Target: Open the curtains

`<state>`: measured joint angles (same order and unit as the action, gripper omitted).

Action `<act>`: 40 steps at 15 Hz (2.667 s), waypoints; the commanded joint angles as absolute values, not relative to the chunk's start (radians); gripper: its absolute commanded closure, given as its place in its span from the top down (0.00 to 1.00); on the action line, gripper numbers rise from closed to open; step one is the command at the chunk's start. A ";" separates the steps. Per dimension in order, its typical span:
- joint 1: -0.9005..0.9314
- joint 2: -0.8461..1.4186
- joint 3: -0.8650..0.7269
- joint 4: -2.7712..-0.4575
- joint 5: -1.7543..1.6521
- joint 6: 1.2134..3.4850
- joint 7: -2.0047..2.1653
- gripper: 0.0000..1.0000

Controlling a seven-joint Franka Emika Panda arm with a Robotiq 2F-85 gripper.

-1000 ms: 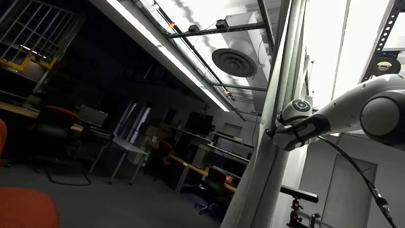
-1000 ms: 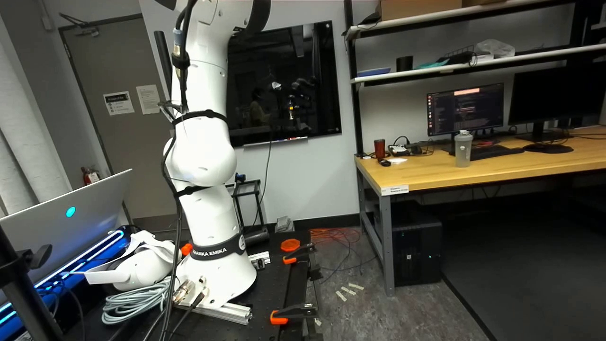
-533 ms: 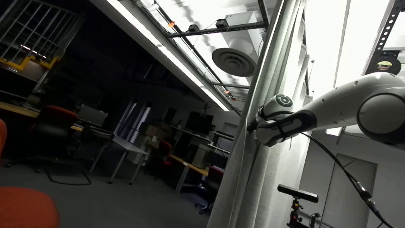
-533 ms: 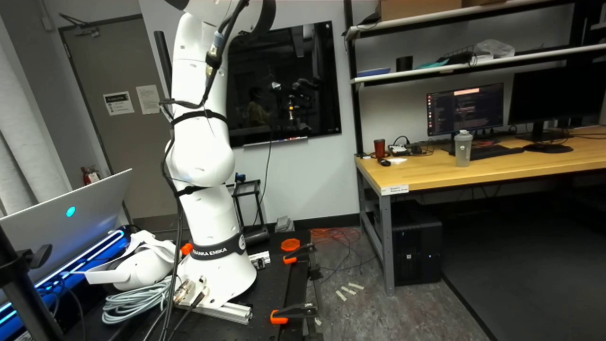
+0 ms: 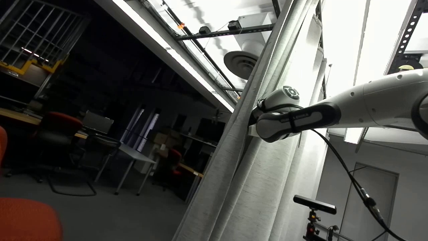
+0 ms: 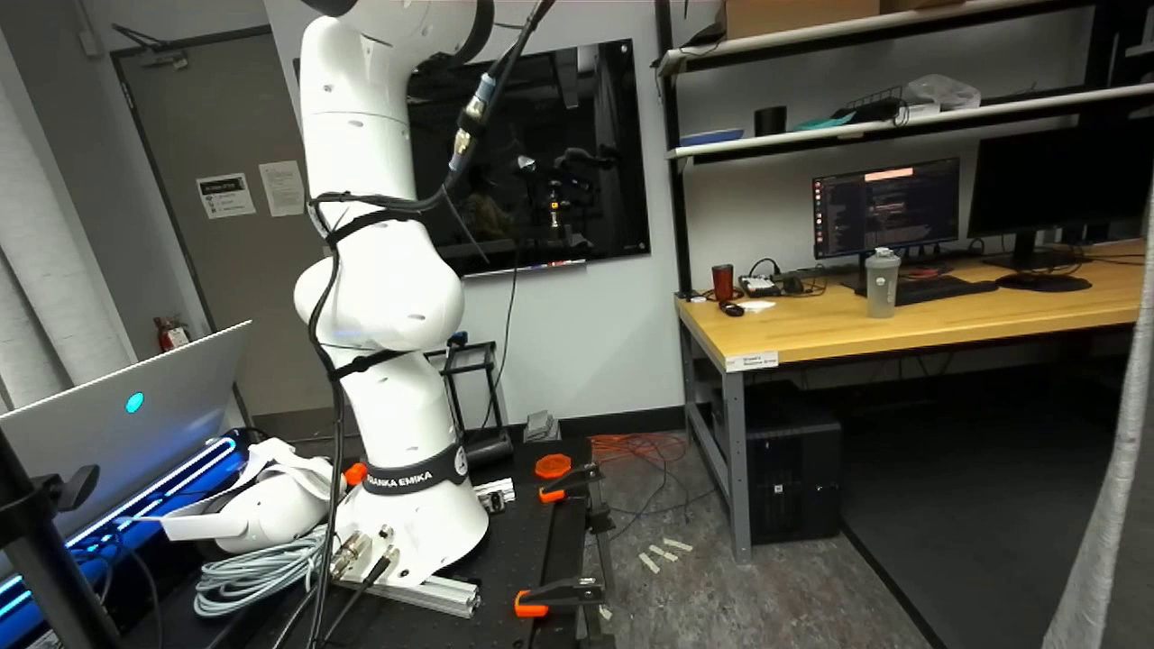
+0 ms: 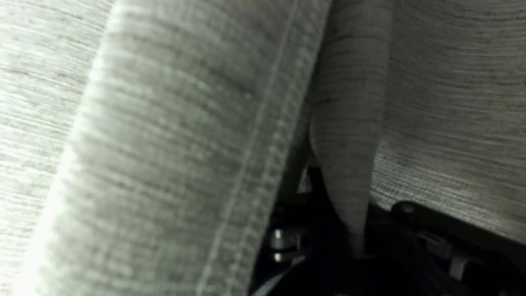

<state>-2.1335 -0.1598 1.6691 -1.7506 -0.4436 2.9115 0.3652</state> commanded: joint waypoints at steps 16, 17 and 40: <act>-1.571 -0.071 1.254 -1.856 -0.103 2.487 0.006 0.65; -1.568 -0.095 1.247 -1.866 -0.048 2.451 -0.038 0.71; -0.341 -0.638 0.267 -2.289 0.126 1.958 -0.523 1.00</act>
